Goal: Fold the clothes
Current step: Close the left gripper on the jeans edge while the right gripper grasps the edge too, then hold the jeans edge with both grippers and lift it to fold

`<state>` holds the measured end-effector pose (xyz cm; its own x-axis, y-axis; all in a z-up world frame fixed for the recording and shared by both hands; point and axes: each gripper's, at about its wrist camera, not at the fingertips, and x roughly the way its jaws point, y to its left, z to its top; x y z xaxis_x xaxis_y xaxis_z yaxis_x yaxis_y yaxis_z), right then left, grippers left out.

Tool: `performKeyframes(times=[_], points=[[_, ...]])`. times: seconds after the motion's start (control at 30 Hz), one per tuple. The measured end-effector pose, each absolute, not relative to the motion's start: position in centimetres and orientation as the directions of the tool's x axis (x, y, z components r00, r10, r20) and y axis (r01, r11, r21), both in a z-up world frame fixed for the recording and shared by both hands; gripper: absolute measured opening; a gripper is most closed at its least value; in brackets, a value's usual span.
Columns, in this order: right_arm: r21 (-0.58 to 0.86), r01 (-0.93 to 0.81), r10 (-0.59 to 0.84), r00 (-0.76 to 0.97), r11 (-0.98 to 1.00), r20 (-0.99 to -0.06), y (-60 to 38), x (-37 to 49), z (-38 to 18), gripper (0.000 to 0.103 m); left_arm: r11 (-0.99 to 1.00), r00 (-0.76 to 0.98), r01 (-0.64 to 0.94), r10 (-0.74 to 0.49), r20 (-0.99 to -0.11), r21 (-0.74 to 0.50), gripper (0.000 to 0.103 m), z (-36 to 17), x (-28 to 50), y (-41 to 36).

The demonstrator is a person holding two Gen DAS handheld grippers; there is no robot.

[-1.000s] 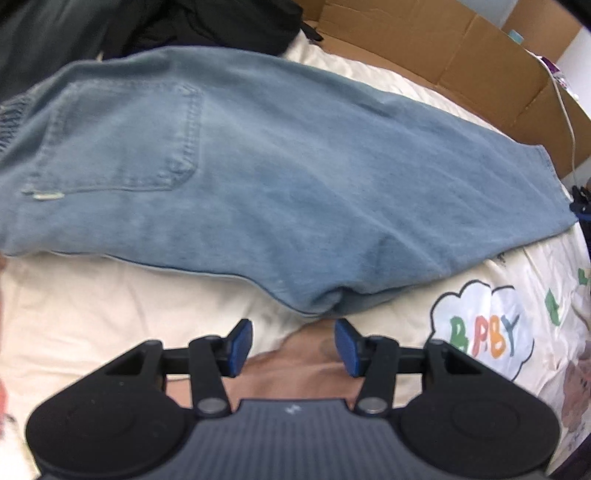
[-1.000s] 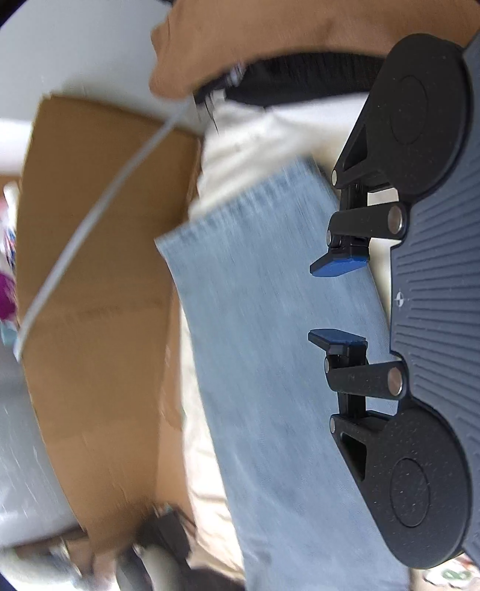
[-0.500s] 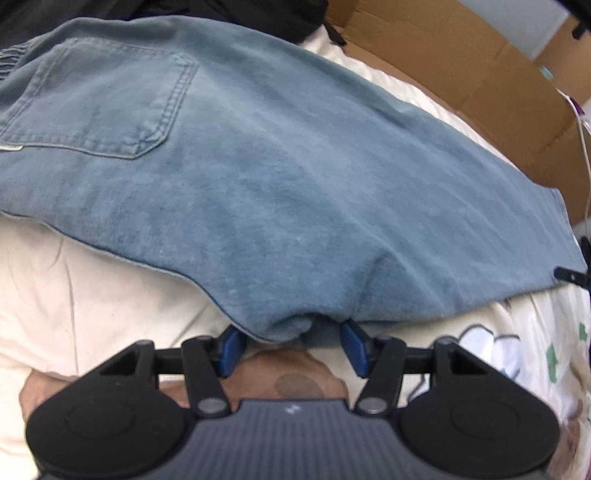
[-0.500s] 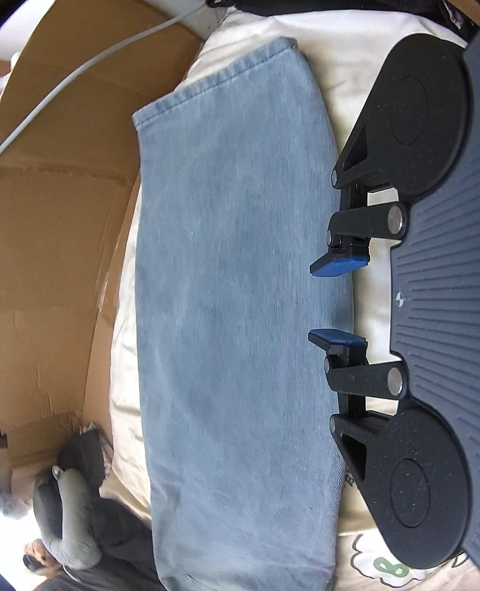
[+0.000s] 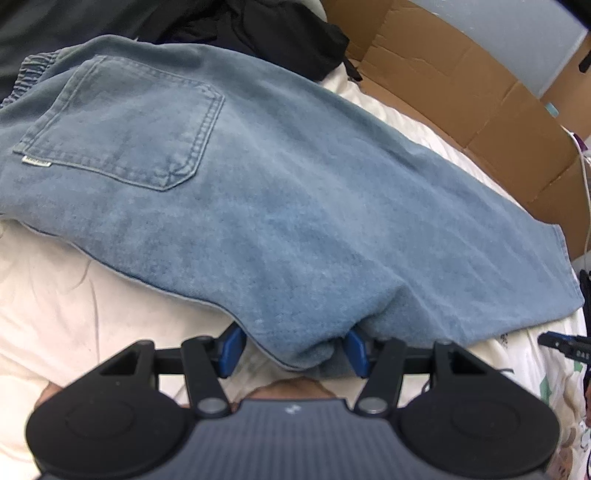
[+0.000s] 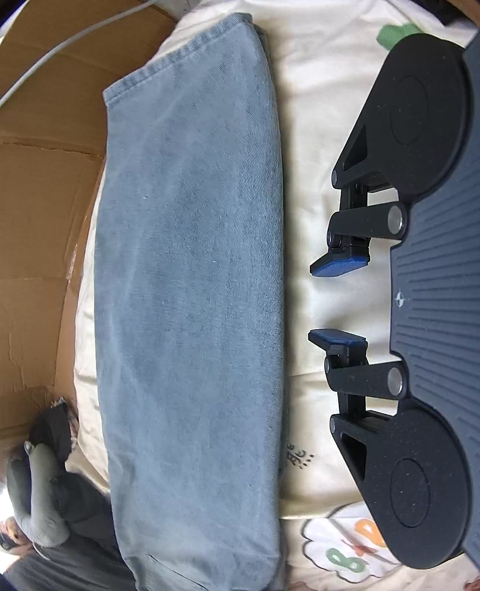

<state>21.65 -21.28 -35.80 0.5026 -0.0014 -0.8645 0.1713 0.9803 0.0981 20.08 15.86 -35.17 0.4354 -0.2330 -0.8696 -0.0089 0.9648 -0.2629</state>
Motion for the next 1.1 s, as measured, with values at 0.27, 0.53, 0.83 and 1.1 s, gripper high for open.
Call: performKeyframes(times=[0.27,0.53,0.83,1.1], points=[[0.100,0.202,-0.033,0.568,0.974,-0.822,-21.4,22.8,-34.1,0.039,0.959,0.430,-0.018,-0.248,-0.868,-0.283,0.060,-34.9,20.1,16.1],[0.103,0.201,-0.032,0.575,0.974,-0.818,-21.9,23.7,-34.4,0.039,0.960,0.418,-0.021,-0.245,-0.875,-0.279,0.060,-34.9,20.2,16.0],[0.131,0.172,0.016,0.546,0.976,-0.837,-20.9,25.5,-35.7,0.039,0.956,0.370,-0.047,-0.252,-0.894,-0.288,0.063,-36.4,20.7,15.9],[0.173,0.072,0.108,0.535,0.982,-0.838,-18.6,26.7,-36.2,0.039,0.961,0.349,-0.018,-0.252,-0.903,-0.275,0.062,-37.0,21.6,14.8]])
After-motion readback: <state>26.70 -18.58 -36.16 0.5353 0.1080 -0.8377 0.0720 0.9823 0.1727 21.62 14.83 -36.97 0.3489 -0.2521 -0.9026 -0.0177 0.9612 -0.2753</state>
